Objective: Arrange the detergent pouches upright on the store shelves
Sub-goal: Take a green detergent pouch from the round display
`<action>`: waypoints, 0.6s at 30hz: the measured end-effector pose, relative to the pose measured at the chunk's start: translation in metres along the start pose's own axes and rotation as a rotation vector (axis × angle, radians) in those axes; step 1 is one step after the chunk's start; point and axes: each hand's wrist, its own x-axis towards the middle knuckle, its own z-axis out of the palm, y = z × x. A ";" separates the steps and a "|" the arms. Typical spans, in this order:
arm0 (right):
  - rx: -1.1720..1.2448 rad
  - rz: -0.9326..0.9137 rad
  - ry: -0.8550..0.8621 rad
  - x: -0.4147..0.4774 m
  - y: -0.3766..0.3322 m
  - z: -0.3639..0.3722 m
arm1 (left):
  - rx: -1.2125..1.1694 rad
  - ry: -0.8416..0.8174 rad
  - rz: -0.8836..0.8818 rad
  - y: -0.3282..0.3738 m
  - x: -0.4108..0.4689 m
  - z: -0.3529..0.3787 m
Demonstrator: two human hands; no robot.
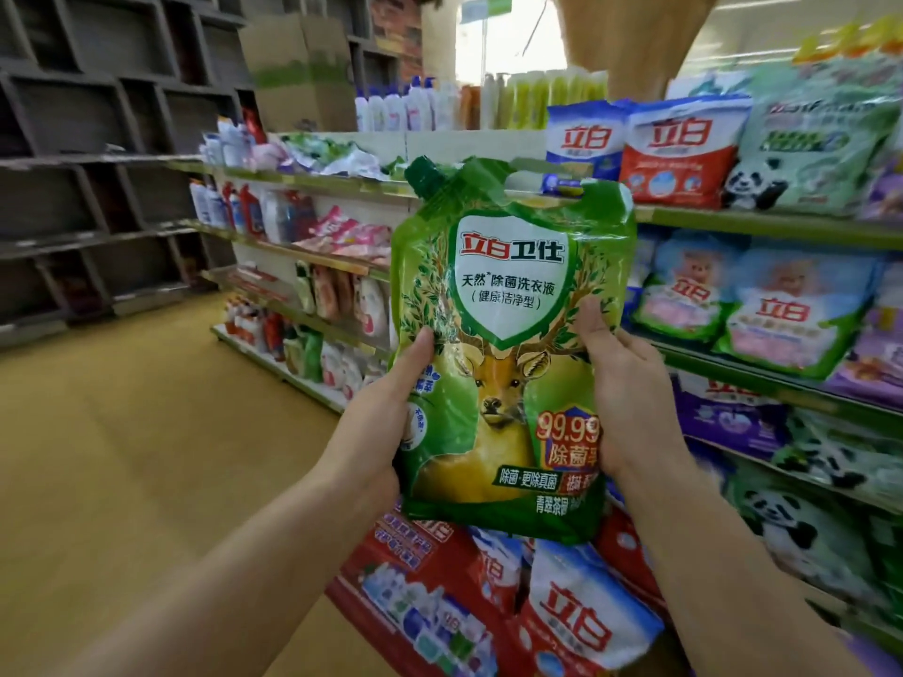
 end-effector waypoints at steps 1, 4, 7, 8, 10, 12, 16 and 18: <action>-0.004 0.009 -0.001 0.012 0.006 0.007 | 0.001 0.003 0.002 0.004 0.012 -0.005; 0.008 -0.005 -0.020 0.051 0.021 0.028 | 0.010 0.029 0.005 0.015 0.052 -0.021; 0.024 -0.035 -0.033 0.093 0.036 0.048 | 0.021 0.043 0.027 0.028 0.097 -0.033; 0.036 -0.028 -0.050 0.107 0.040 0.054 | 0.028 0.043 0.036 0.032 0.112 -0.035; 0.061 -0.006 -0.084 0.140 0.048 0.067 | 0.030 0.051 0.050 0.043 0.145 -0.040; 0.062 0.008 -0.090 0.173 0.053 0.079 | 0.040 0.055 0.062 0.055 0.176 -0.043; 0.094 -0.028 -0.112 0.233 0.061 0.097 | 0.030 0.070 0.068 0.072 0.242 -0.048; 0.062 -0.043 -0.112 0.287 0.071 0.113 | 0.051 0.101 0.067 0.084 0.300 -0.054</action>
